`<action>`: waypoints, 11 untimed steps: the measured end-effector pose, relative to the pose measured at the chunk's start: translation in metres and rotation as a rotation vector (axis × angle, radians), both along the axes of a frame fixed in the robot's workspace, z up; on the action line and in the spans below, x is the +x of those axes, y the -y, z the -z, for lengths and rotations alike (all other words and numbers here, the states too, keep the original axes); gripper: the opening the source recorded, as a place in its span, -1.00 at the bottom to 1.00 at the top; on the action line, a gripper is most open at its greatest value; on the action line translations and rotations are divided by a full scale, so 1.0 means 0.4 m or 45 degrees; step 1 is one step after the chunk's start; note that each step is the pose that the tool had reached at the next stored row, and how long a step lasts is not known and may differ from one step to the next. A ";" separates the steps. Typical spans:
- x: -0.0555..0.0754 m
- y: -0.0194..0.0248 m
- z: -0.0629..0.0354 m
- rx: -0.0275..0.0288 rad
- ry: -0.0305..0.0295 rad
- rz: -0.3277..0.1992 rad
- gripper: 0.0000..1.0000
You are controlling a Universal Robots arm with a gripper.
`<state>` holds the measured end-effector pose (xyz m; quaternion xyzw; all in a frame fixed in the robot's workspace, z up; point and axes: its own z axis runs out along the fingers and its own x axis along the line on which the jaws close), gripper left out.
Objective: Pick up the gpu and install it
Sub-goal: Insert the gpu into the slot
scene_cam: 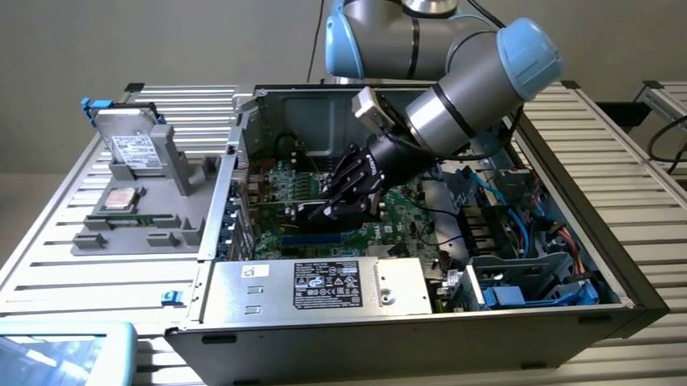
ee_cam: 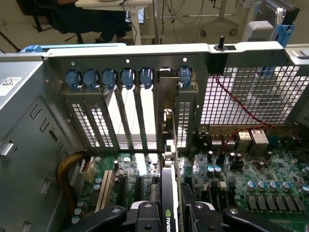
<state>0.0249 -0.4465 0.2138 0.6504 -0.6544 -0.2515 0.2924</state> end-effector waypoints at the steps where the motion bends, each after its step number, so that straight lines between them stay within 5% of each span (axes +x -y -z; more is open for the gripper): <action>1: 0.000 0.000 0.000 0.0003 -0.0005 0.000 -0.44; 7: -0.001 0.000 0.006 0.0053 -0.0005 0.000 -0.44; 11: -0.003 0.000 0.008 0.0156 -0.0005 0.000 -0.44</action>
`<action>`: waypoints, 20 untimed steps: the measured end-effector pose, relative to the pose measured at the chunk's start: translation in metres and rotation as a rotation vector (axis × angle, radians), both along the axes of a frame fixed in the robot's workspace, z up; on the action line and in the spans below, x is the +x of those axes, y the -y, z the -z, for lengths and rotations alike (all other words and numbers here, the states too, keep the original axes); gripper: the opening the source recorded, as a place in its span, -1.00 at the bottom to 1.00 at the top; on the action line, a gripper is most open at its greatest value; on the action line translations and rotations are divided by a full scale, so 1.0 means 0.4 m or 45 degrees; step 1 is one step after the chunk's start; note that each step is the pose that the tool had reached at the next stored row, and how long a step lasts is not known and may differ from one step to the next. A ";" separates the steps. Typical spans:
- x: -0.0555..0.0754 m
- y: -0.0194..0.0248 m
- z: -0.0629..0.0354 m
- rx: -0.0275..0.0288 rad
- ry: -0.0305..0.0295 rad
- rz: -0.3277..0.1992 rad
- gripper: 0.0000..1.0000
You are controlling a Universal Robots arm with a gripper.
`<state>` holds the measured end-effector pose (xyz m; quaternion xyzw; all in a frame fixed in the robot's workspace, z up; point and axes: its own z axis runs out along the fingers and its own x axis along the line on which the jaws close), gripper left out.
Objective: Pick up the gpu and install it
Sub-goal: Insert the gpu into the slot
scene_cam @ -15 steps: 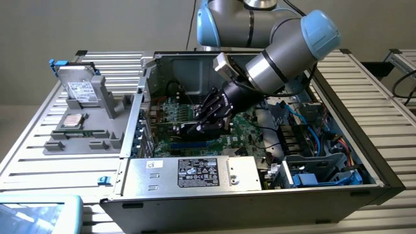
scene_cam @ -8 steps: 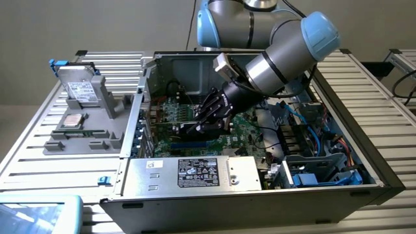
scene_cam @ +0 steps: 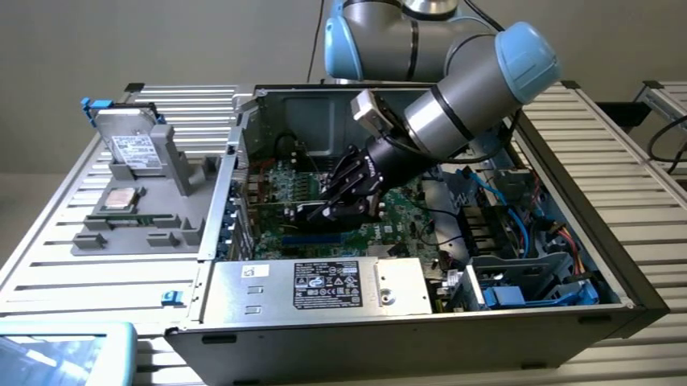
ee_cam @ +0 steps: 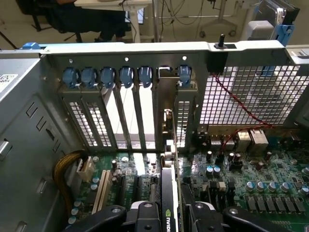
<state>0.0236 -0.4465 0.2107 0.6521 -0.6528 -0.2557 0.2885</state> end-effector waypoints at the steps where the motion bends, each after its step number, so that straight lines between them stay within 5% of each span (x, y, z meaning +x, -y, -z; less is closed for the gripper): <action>1: 0.000 0.000 0.001 0.0034 0.0000 0.000 -0.44; 5: -0.002 0.000 0.004 0.0099 0.0000 0.000 -0.44; 20: -0.002 0.002 0.009 0.0106 0.0001 0.000 -0.44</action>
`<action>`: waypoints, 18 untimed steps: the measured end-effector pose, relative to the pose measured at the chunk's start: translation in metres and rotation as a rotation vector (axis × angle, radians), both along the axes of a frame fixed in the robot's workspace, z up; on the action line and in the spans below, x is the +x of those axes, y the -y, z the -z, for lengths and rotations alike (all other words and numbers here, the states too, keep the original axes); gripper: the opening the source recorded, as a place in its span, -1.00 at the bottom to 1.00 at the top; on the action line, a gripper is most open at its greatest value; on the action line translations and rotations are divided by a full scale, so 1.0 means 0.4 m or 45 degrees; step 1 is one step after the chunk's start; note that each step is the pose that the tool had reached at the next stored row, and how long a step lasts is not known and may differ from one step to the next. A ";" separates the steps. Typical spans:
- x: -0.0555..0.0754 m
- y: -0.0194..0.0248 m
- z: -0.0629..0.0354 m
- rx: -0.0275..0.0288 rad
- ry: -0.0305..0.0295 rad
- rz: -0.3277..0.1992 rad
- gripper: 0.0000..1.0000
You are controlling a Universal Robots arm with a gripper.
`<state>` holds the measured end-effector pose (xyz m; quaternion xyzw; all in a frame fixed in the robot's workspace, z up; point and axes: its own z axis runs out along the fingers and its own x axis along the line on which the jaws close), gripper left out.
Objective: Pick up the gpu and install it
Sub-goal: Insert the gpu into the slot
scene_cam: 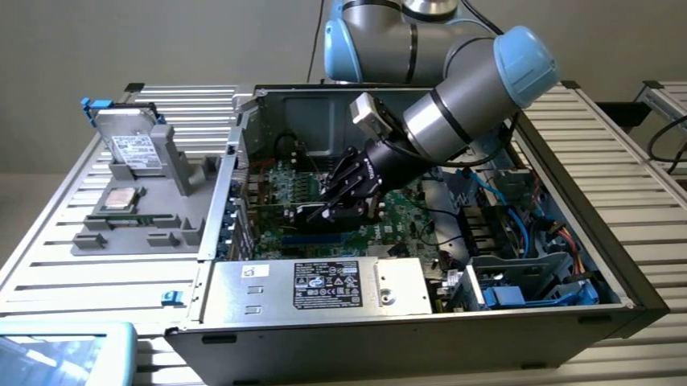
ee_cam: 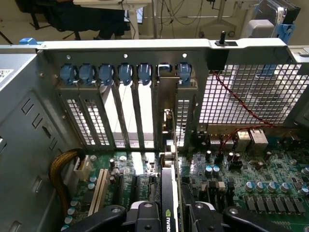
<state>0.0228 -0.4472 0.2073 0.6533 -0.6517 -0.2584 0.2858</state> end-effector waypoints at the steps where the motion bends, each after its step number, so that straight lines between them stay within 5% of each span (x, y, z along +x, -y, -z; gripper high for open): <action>1: 0.000 0.000 0.000 -0.0002 -0.0001 0.000 -0.44; 18: -0.001 0.002 0.007 0.0003 -0.0013 0.000 -0.44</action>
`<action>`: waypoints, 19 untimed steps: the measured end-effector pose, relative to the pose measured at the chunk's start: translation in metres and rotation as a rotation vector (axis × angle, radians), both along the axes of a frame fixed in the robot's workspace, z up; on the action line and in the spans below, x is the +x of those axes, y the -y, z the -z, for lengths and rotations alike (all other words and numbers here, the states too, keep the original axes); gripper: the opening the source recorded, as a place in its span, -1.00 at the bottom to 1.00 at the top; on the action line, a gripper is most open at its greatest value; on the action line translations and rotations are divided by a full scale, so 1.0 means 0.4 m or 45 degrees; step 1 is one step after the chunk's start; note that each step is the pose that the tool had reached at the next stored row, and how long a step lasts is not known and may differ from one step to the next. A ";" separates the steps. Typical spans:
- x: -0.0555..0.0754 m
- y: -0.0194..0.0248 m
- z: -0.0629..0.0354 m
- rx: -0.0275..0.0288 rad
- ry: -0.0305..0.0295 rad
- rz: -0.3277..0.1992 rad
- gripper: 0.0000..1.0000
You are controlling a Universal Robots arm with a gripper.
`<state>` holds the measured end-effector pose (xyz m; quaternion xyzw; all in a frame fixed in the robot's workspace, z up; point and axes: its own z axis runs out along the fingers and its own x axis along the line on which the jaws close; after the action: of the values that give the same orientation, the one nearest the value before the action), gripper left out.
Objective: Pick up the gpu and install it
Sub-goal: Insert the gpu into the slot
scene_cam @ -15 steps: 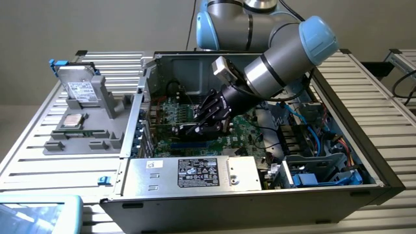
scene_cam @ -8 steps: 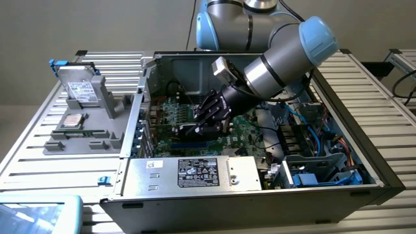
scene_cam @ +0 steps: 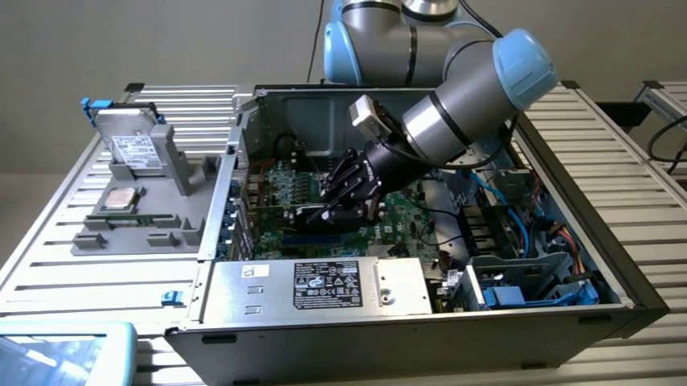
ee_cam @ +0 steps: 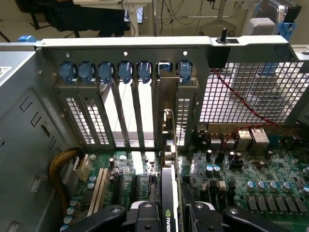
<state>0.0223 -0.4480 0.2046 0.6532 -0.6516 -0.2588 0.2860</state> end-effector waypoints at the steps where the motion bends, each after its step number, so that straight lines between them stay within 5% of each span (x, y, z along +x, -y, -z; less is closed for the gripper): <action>1: 0.000 0.001 0.000 -0.0001 0.0000 0.000 -0.44; 9: 0.000 0.001 0.000 -0.0018 -0.0002 0.001 -0.44; 13: 0.000 0.001 0.000 -0.0114 -0.0001 0.003 -0.44; 19: -0.001 0.001 0.002 -0.0139 -0.0001 0.007 -0.44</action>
<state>0.0220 -0.4483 0.2039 0.6499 -0.6547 -0.2560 0.2889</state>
